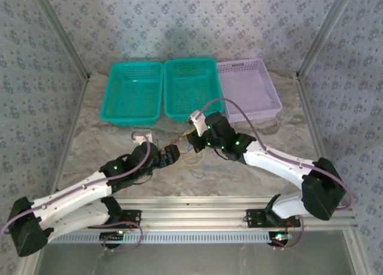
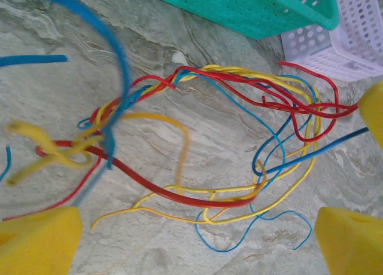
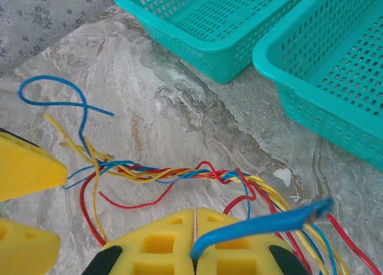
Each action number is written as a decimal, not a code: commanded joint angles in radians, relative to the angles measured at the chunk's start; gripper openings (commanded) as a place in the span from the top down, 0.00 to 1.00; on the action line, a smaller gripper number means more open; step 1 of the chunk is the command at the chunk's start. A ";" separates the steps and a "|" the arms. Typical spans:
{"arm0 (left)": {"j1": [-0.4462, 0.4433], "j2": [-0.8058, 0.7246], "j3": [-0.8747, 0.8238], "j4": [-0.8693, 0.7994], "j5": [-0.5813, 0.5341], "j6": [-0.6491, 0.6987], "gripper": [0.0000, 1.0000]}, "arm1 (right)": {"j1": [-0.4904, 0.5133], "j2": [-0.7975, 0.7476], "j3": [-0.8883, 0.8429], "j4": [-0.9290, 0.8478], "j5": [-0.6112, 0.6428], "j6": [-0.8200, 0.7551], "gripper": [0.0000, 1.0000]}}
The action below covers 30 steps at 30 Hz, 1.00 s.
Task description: Untangle the cables
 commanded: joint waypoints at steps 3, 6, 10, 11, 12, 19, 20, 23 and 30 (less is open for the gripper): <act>-0.020 0.083 0.051 -0.031 -0.014 -0.014 0.01 | -0.008 -0.037 -0.009 0.041 0.017 -0.009 1.00; -0.022 0.110 0.057 -0.050 -0.024 -0.026 0.04 | -0.013 -0.050 -0.001 0.048 0.003 -0.007 1.00; -0.022 0.151 0.086 -0.096 -0.047 -0.036 0.08 | -0.017 -0.060 0.004 0.054 -0.021 -0.009 1.00; -0.022 0.164 0.095 -0.106 -0.052 -0.040 0.08 | -0.018 -0.061 0.004 0.056 -0.027 -0.009 1.00; -0.022 0.177 0.104 -0.115 -0.057 -0.043 0.09 | -0.018 -0.062 0.004 0.058 -0.037 -0.008 1.00; -0.022 0.229 0.140 -0.113 -0.074 -0.056 0.17 | -0.018 -0.069 0.006 0.053 -0.071 -0.010 1.00; -0.022 0.235 0.144 -0.112 -0.075 -0.056 0.21 | -0.018 -0.070 0.008 0.049 -0.074 -0.012 1.00; -0.022 0.243 0.151 -0.106 -0.082 -0.057 0.29 | -0.021 -0.075 0.010 0.043 -0.083 -0.016 1.00; -0.023 0.240 0.154 -0.106 -0.104 -0.061 0.45 | -0.026 -0.079 0.009 0.041 -0.106 -0.016 1.00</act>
